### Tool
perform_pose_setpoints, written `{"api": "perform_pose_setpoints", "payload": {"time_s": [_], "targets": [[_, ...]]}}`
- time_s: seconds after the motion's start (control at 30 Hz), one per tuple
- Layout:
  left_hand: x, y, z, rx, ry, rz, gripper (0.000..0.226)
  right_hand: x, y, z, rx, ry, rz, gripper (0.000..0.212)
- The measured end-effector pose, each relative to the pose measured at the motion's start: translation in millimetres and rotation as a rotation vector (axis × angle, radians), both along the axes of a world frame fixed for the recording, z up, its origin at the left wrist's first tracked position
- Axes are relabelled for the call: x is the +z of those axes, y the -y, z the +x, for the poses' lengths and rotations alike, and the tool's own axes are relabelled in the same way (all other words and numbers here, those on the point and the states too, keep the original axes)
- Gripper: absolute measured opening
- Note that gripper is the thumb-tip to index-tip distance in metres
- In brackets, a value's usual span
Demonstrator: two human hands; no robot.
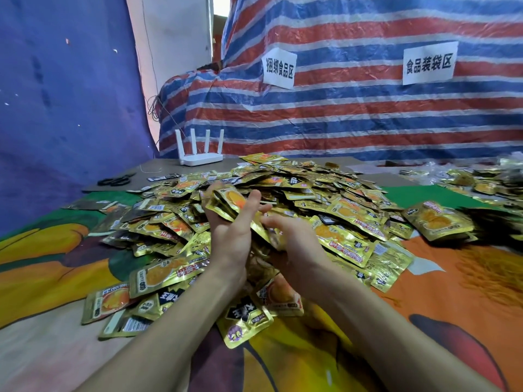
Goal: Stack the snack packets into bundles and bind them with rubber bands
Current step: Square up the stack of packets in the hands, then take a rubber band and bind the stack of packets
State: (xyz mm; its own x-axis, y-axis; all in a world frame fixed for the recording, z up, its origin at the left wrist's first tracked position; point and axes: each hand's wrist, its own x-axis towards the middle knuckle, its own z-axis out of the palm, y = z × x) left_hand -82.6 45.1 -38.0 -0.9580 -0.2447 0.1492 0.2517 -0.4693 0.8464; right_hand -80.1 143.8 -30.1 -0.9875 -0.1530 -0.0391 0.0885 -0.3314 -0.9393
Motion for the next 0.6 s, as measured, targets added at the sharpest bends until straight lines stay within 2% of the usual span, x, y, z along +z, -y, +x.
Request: {"api": "perform_pose_setpoints", "payload": {"time_s": [0.13,0.23,0.3,0.37,0.4,0.43,0.53,0.6], "targets": [[0.9,12.4,2.3,-0.064,0.016,-0.131,0.057,10.0,-19.7,2.7,0.244,0.013,0.016,0.035],[-2.0,12.6,1.5,-0.132,0.006,-0.307,0.046,11.0,-34.2,3.5,0.252,-0.008,0.034,0.021],[-4.1,7.0,3.3,-0.165,0.005,-0.367,0.073,12.8,-45.7,3.3,0.192,-0.023,0.021,0.021],[-8.3,2.7,4.1,-0.166,-0.026,-0.452,0.106,16.9,-61.8,0.5,0.084,-0.052,0.023,0.032],[-9.9,1.3,5.4,-0.168,-0.065,-0.511,0.109,19.7,-71.2,-0.8,0.019,-0.069,0.048,0.035],[-11.2,0.0,7.1,-0.173,-0.115,-0.58,0.101,22.8,-81.7,-2.9,-0.061,-0.081,0.079,0.037],[-14.7,-2.9,11.8,-0.128,-0.27,-0.848,0.055,31.6,-123.6,-16.2,-0.38,-0.099,0.155,0.05],[-16.5,-5.5,14.2,-0.081,-0.349,-0.944,0.041,36.0,-156.5,-28.7,-0.598,-0.134,0.276,0.057]]}}
